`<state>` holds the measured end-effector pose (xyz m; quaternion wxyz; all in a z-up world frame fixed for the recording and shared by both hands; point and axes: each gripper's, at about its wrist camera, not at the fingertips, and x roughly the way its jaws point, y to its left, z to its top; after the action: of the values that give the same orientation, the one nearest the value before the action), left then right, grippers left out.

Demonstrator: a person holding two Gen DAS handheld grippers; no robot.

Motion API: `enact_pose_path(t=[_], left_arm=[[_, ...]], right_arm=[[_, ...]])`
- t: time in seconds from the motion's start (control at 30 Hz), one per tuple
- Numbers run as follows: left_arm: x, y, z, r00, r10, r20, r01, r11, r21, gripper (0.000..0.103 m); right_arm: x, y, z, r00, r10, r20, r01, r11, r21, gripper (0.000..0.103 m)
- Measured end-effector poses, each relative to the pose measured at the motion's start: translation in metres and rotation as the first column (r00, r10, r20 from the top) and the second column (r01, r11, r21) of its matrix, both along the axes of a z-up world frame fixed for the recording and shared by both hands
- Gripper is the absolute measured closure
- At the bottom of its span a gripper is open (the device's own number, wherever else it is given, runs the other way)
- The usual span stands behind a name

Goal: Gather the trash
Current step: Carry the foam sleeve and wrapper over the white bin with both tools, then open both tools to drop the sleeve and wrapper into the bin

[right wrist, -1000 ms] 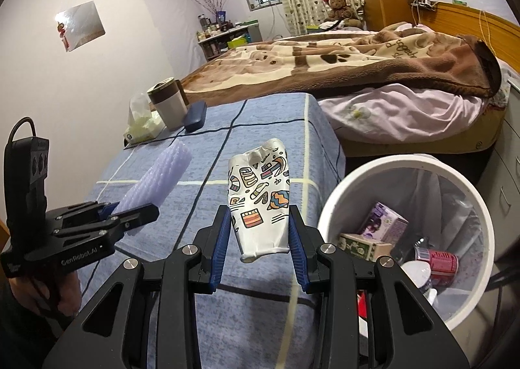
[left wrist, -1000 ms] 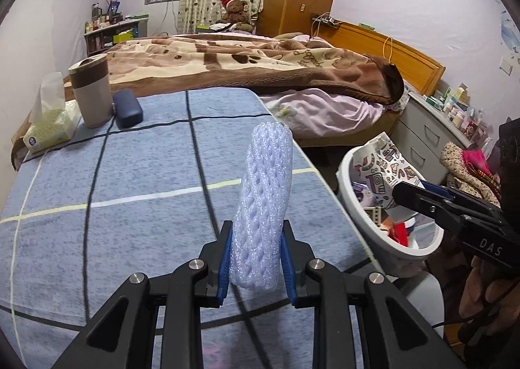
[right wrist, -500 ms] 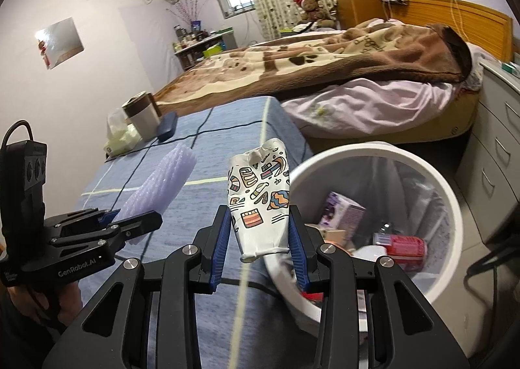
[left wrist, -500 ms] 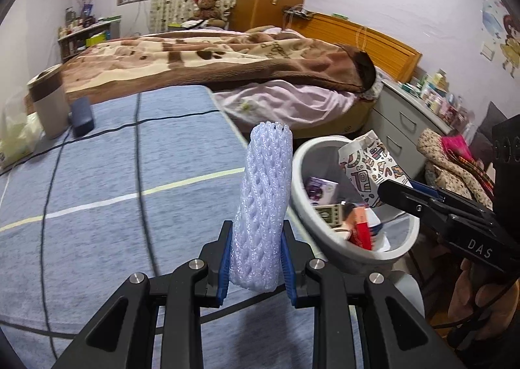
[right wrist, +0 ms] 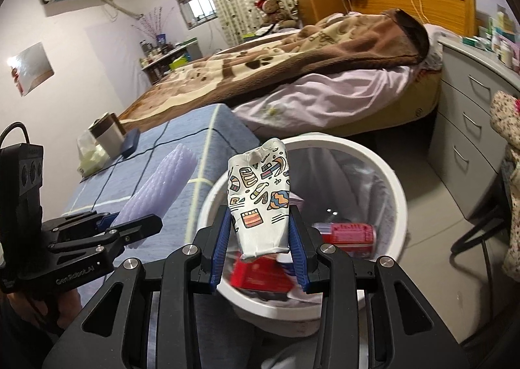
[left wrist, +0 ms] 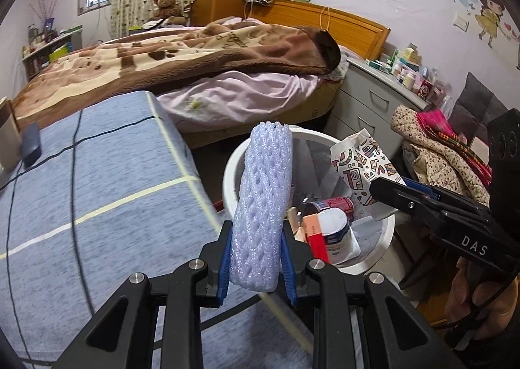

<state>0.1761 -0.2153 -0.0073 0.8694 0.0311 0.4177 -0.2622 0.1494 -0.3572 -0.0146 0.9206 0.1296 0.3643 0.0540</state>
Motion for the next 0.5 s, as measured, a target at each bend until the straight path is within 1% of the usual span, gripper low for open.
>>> enact_pose_path(t=[0.5], left_arm=[[0.026,-0.04,-0.025,0.997,-0.055,-0.048,0.056,0.998,0.019,0.076]], right_arm=[[0.006,-0.021,-0.017,0.997,-0.051,-0.063,0.053,0.998,0.029,0.066]])
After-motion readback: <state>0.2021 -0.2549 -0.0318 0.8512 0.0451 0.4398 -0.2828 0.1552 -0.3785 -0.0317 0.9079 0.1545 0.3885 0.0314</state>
